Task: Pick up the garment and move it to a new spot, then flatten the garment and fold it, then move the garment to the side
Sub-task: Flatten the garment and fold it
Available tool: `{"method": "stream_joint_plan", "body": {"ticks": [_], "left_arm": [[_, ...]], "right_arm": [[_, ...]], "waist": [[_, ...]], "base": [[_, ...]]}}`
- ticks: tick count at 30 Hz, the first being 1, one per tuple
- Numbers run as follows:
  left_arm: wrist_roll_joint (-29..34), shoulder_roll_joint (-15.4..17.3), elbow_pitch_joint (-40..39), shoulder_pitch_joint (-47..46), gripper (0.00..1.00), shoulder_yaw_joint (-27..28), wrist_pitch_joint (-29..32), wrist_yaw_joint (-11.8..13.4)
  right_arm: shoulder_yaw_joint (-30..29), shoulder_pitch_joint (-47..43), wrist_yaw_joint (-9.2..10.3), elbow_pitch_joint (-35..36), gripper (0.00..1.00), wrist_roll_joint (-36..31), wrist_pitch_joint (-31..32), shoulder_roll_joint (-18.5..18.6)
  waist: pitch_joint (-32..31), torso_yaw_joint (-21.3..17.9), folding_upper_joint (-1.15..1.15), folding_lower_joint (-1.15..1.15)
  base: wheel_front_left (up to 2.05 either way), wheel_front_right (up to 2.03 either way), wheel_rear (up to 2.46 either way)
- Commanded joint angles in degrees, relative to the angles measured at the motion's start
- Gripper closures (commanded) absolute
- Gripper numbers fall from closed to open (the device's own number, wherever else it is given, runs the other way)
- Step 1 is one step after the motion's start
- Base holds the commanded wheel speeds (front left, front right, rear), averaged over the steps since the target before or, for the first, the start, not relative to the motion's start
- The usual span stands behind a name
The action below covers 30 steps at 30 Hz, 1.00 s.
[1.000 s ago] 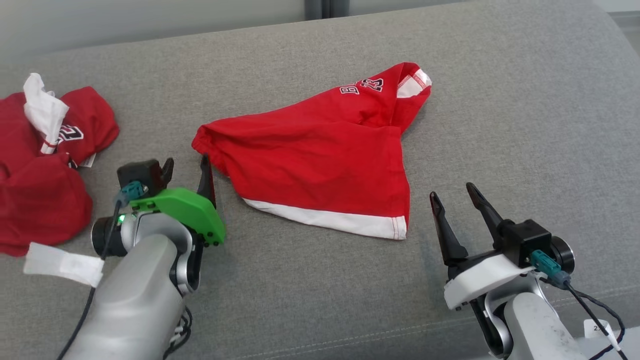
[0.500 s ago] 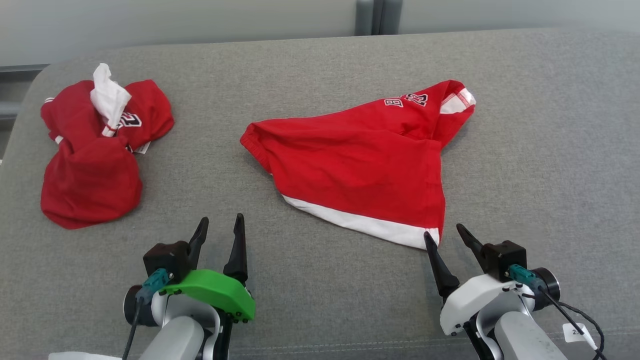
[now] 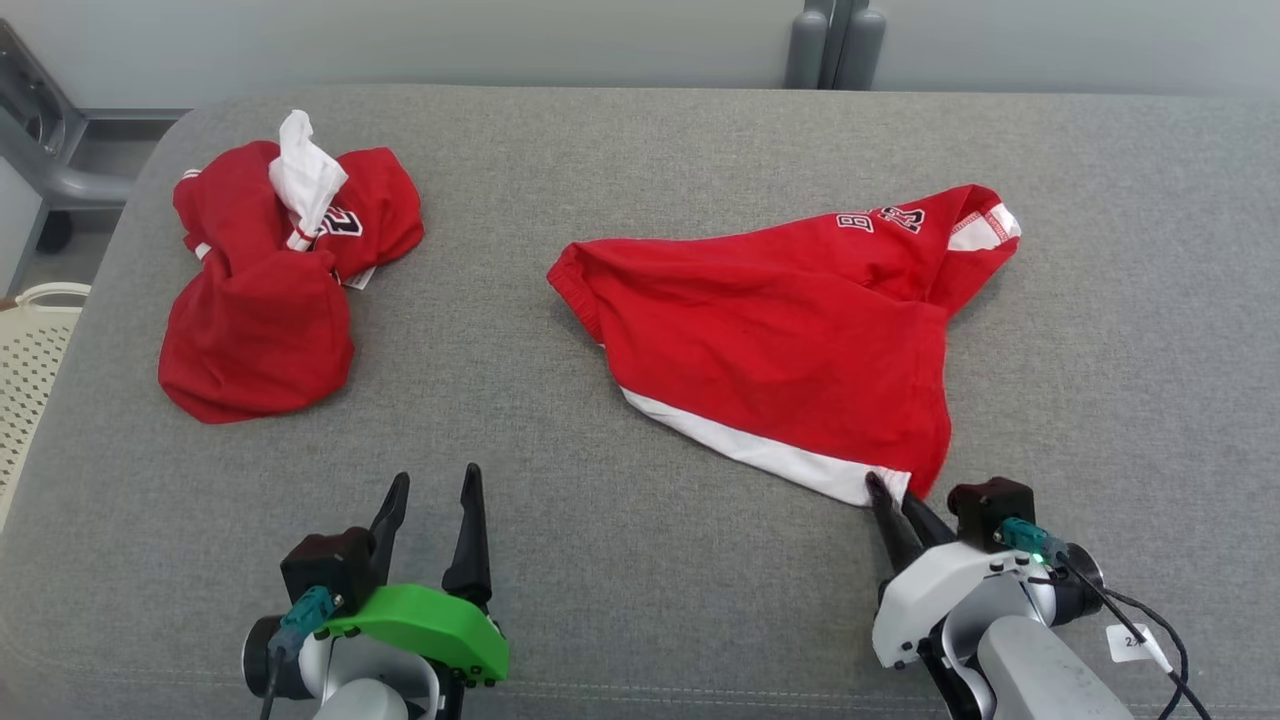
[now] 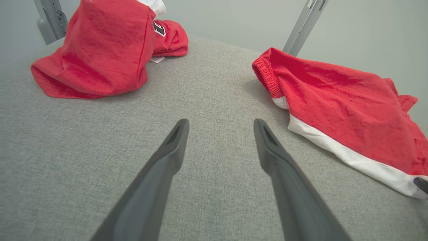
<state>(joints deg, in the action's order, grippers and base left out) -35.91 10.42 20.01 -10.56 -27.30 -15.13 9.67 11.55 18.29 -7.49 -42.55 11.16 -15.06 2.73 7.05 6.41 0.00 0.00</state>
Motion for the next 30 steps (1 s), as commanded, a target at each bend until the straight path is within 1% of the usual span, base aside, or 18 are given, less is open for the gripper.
{"method": "stream_joint_plan", "body": {"ticks": [1, 4, 8, 11, 14, 16, 21, 28, 30], "left_arm": [[0.29, 0.18, -0.29, 0.69, 0.0, 0.38, -0.03, 0.03], [0.53, 0.06, -0.43, 1.28, 0.0, 0.88, -0.04, -0.07], [0.75, -0.06, -0.52, 2.07, 0.0, 1.39, -0.04, -0.43], [0.85, -0.36, -0.31, 1.89, 0.0, 1.12, -0.04, -1.07], [0.88, -0.7, -0.2, 1.48, 0.0, 0.8, -0.04, -1.59], [0.93, -0.99, -0.05, 0.97, 0.0, 0.32, -0.04, -2.35], [0.96, -1.71, 0.97, -0.2, 0.0, -0.13, -0.04, -3.1], [1.57, -1.93, 1.64, -1.28, 0.0, -0.38, -0.04, -3.85], [1.89, -1.96, 1.72, -1.69, 0.0, -0.52, -0.04, -4.11]], "right_arm": [[0.14, 0.55, 0.0, 0.23, 1.0, 0.83, -0.17, 0.29], [0.17, 1.12, 0.0, 3.09, 1.0, 3.24, -0.17, 0.28], [-1.22, 1.59, 0.0, 9.11, 1.0, 8.06, -0.17, 0.31], [-2.57, 2.47, 0.0, 11.62, 1.0, 9.66, -0.17, 1.83], [-3.83, 3.86, 0.0, 12.18, 1.0, 11.44, 0.48, 3.58], [-4.77, 4.85, 0.0, 12.19, 1.0, 11.95, 1.32, 5.24], [-6.71, 6.35, 0.0, 10.86, 1.0, 13.07, 4.21, 8.41], [-8.62, 9.38, 0.0, 5.24, 1.0, 12.33, 6.38, 12.94], [-8.31, 10.56, 0.0, 3.15, 1.0, 11.8, 7.04, 14.02]], "waist": [[-0.16, 0.04, 0.0, 0.0], [-0.36, -0.22, 0.0, 0.0], [-0.41, -1.17, 0.0, 0.0], [-0.4, -1.77, 0.0, 0.0], [-0.24, -2.11, 0.0, 0.0], [-0.03, -2.16, 0.0, 0.0], [0.52, -2.02, 0.0, 0.0], [1.96, -0.87, 0.0, 0.0], [2.49, -0.36, 0.0, 0.0]], "base": [[0.0, 0.0, 0.0], [0.0, 0.0, 0.0], [0.0, 0.0, 0.0], [0.0, 0.0, 0.0], [0.0, 0.0, 0.0], [0.0, 0.0, 0.0], [0.0, 0.0, 0.0], [0.0, 0.0, 0.0], [0.0, 0.0, 0.0]]}}
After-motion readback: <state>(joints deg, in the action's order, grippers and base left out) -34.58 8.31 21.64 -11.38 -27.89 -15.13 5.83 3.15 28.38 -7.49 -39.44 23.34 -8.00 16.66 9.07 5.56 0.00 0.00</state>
